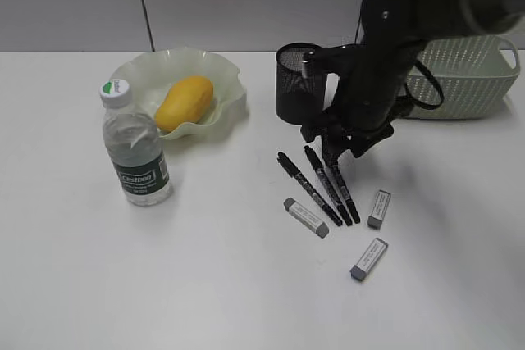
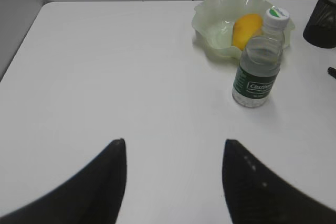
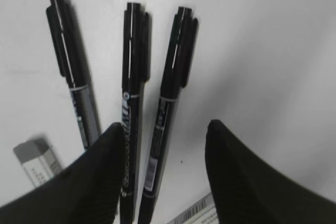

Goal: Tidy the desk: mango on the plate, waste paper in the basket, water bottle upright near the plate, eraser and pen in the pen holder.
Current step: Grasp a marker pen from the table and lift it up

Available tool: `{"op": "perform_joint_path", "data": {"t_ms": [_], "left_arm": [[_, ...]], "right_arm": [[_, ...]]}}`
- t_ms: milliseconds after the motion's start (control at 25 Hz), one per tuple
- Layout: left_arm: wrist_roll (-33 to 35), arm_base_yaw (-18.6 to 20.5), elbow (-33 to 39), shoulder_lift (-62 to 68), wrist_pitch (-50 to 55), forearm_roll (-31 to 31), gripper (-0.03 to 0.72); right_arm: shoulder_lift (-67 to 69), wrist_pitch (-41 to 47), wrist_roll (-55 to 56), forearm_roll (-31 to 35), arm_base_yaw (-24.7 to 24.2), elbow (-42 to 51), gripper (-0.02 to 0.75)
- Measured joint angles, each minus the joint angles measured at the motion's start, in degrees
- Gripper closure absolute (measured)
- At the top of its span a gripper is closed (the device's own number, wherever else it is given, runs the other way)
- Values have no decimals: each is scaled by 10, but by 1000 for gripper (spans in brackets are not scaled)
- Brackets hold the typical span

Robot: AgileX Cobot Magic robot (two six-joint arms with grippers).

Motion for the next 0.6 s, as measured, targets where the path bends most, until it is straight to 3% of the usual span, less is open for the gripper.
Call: {"op": "perform_joint_path", "data": {"t_ms": [160, 440, 600], "left_arm": [[0, 0, 0, 0, 0, -1, 255], [0, 0, 0, 0, 0, -1, 255], [0, 0, 0, 0, 0, -1, 255]], "right_arm": [[37, 14, 29, -37, 7, -39, 384], [74, 14, 34, -44, 7, -56, 412], [75, 13, 35, -44, 7, -58, 492]]}}
